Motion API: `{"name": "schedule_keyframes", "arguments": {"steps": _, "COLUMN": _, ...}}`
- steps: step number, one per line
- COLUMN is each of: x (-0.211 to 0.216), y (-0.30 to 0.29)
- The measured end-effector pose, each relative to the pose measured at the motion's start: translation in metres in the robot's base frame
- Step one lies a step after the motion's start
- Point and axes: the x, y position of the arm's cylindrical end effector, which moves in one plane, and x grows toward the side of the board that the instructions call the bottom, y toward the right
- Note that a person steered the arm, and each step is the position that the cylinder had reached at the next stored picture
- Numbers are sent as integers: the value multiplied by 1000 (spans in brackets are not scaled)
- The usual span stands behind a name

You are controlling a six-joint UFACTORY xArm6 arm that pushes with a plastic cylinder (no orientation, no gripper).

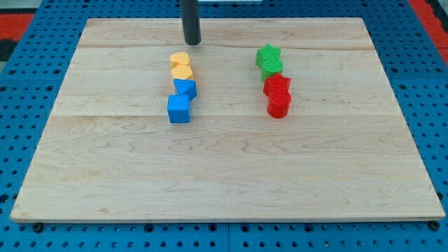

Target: Separate the yellow blocks from each other

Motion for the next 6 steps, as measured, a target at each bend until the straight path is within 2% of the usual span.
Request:
{"name": "schedule_keyframes", "arguments": {"steps": 2, "x": 39, "y": 36}}
{"name": "schedule_keyframes", "arguments": {"steps": 4, "x": 88, "y": 27}}
{"name": "schedule_keyframes", "arguments": {"steps": 5, "x": 87, "y": -28}}
{"name": "schedule_keyframes", "arguments": {"steps": 6, "x": 65, "y": -88}}
